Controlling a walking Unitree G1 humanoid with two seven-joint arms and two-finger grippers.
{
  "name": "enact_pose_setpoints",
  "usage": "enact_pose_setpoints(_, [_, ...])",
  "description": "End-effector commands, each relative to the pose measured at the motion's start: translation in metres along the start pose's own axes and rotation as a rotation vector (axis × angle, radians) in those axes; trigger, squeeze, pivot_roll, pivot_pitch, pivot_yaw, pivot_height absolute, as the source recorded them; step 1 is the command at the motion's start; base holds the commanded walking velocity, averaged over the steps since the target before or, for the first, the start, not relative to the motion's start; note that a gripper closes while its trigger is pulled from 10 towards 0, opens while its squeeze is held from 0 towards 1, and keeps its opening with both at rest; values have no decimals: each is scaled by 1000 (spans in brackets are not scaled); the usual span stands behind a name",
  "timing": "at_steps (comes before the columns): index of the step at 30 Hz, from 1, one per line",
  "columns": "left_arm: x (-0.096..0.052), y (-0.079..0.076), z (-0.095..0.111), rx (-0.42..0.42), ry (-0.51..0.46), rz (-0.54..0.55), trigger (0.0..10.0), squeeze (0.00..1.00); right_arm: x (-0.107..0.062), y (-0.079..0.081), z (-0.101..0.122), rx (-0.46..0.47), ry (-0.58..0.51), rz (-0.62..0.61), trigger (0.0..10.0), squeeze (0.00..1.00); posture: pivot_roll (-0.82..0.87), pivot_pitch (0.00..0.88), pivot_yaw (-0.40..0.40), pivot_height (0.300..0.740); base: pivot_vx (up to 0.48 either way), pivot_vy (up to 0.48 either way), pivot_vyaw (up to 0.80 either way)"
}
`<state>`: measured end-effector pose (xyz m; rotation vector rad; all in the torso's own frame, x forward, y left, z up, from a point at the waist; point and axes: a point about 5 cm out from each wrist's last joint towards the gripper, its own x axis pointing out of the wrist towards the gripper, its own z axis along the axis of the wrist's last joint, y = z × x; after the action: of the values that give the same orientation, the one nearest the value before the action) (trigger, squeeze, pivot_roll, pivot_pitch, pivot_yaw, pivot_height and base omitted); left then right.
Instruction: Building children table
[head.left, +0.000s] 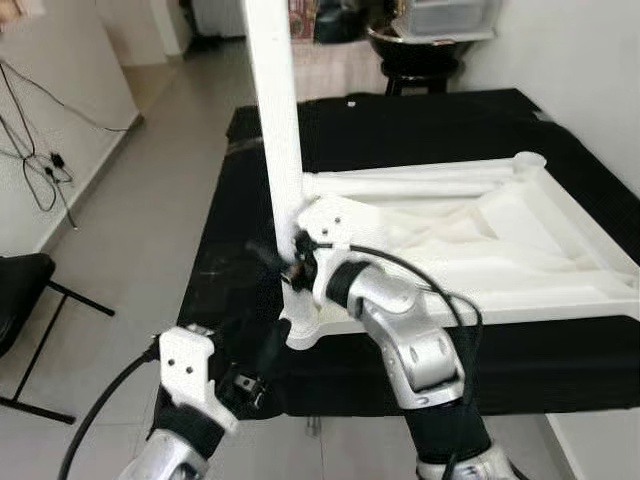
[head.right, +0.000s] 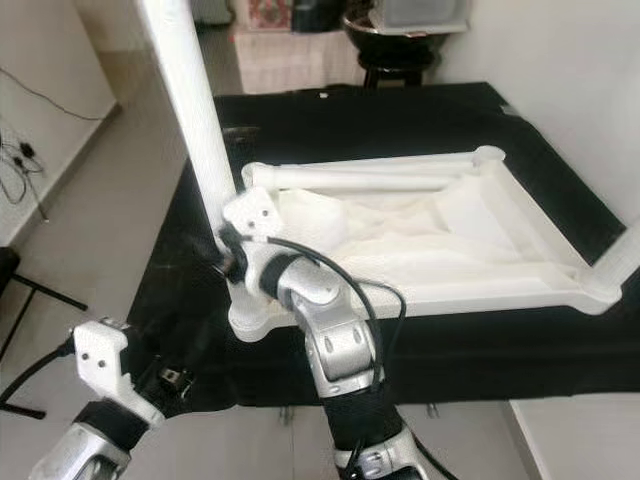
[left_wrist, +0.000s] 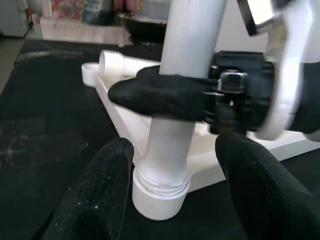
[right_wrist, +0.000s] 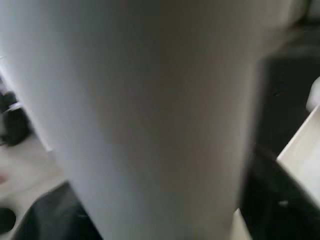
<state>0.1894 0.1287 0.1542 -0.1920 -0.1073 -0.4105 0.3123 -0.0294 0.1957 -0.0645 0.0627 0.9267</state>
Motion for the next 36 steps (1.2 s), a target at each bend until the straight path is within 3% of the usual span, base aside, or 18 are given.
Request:
enact_pose_setpoints(1, [-1, 3, -5, 6, 20, 14, 10000, 0, -1, 9, 23, -5, -95, 230, 10000, 1000, 87, 136, 21, 740, 0, 0, 0])
enact_pose_setpoints(4, [-1, 3, -5, 6, 19, 12, 10000, 0, -3, 7, 27, -16, -106, 303, 10000, 1000, 90, 133, 16, 740, 0, 0, 0])
enact_pose_setpoints(5, [-1, 2, -5, 5, 18, 11, 10000, 0, -6, 6, 29, -34, -103, 377, 10000, 384, 90, 133, 16, 740, 0, 0, 0])
enact_pose_setpoints(6, [-1, 2, -5, 5, 18, 11, 10000, 0, -6, 6, 29, -34, -103, 377, 10000, 384, 90, 133, 16, 740, 0, 0, 0])
enact_pose_setpoints(7, [-1, 1, -5, 3, 17, 9, 10000, 0, -8, 4, 29, -100, -81, 481, 10000, 0, 98, 133, 9, 740, 0, 0, 0])
enact_pose_setpoints(8, [-1, 0, -5, 2, 16, 9, 10000, 0, -9, 0, 29, -145, -60, 575, 10000, 0, 104, 134, 5, 740, 0, 0, 0])
enact_pose_setpoints(9, [-1, 0, -5, 2, 16, 9, 10000, 0, -9, 0, 29, -145, -60, 575, 10000, 0, 104, 134, 5, 740, 0, 0, 0])
enact_pose_setpoints(11, [-1, -3, -5, 0, 14, 10, 10000, 0, -8, -7, 31, -194, -29, 689, 10000, 0, 116, 140, -1, 740, 0, 0, 0])
enact_pose_setpoints(21, [-6, -10, -3, -4, 10, 15, 10000, 0, 1, -23, 39, -171, -1, 793, 10000, 0, 137, 163, -9, 740, 0, 0, 0])
enact_pose_setpoints(22, [-7, -11, -2, -6, 10, 15, 10000, 0, 2, -25, 42, -167, -4, 806, 314, 0, 139, 170, -10, 740, 0, 0, 0])
enact_pose_setpoints(27, [-9, -13, -2, -13, 13, 13, 10000, 0, 1, -32, 46, -154, -2, 873, 0, 0, 144, 177, -10, 740, 0, 0, 0])
enact_pose_setpoints(34, [-9, -15, -2, -14, 14, 13, 10000, 0, 0, -39, 40, -160, 4, 828, 0, 0, 136, 179, -18, 740, 0, 0, 0])
enact_pose_setpoints(36, [-10, -14, -2, -15, 11, 17, 10000, 0, -3, -45, 23, -96, -26, 557, 0, 0, 116, 182, -20, 740, 0, 0, 0])
